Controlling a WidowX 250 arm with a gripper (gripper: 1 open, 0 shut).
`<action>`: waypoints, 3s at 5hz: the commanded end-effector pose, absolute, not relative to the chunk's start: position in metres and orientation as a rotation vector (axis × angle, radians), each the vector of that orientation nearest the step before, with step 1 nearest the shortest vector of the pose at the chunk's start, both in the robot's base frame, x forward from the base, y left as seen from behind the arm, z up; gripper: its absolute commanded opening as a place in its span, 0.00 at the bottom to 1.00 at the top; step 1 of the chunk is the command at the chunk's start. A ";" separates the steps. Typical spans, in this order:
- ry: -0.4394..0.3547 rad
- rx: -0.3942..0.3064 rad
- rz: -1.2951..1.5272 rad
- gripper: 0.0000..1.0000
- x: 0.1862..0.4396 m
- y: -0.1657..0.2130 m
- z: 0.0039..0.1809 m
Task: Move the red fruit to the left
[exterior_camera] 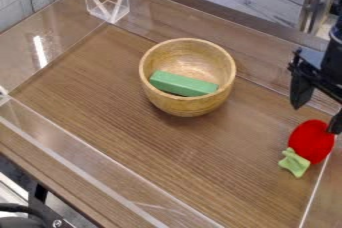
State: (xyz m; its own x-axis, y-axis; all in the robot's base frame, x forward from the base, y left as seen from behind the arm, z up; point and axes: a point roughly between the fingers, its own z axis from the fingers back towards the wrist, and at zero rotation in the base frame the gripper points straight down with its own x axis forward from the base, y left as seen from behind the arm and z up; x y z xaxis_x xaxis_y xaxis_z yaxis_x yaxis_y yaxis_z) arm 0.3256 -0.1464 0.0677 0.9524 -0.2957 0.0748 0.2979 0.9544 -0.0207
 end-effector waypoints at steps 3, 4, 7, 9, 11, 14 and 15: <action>-0.120 -0.049 -0.276 1.00 0.318 -0.156 0.063; -0.152 -0.043 -0.254 1.00 0.319 -0.151 0.073; -0.272 -0.026 -0.230 0.00 0.311 -0.124 0.146; -0.327 -0.002 -0.064 0.00 0.299 -0.074 0.193; -0.324 0.013 0.020 0.00 0.288 -0.024 0.208; -0.280 0.005 -0.049 0.00 0.278 0.006 0.212; -0.268 -0.001 -0.075 0.00 0.280 0.007 0.185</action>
